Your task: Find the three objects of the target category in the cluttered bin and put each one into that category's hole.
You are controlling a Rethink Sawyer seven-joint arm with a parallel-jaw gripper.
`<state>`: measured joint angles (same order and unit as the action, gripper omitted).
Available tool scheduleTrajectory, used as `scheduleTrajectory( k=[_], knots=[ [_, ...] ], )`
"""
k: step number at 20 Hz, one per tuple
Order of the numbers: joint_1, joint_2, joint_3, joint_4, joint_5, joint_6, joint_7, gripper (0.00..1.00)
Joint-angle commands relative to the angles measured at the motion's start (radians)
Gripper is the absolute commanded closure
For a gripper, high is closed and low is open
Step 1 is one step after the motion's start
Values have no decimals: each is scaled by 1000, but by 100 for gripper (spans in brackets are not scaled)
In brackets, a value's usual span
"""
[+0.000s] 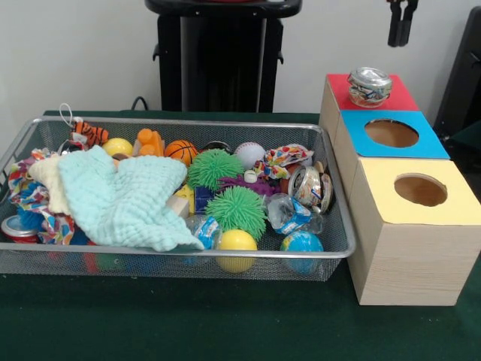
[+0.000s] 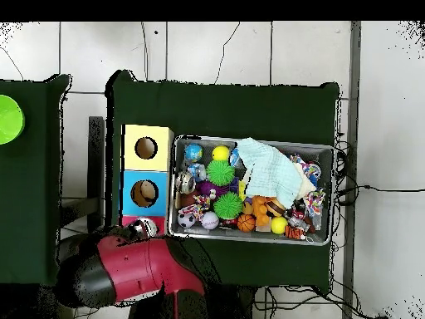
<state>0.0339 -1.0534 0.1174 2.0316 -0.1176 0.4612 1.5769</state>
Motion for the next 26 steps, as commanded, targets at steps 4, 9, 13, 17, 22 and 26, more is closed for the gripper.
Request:
scheduleTrajectory(
  k=[4,9,13,17,22,26],
  knots=[
    [61,150,-52,81,4,-154,252,100],
    [76,179,-65,86,39,-167,256,100],
    [78,208,-65,91,60,-183,256,100],
    [78,225,-59,106,79,-194,255,100],
    [78,245,-46,118,104,-210,262,100],
    [92,262,-57,109,117,-221,269,100]
  ],
)
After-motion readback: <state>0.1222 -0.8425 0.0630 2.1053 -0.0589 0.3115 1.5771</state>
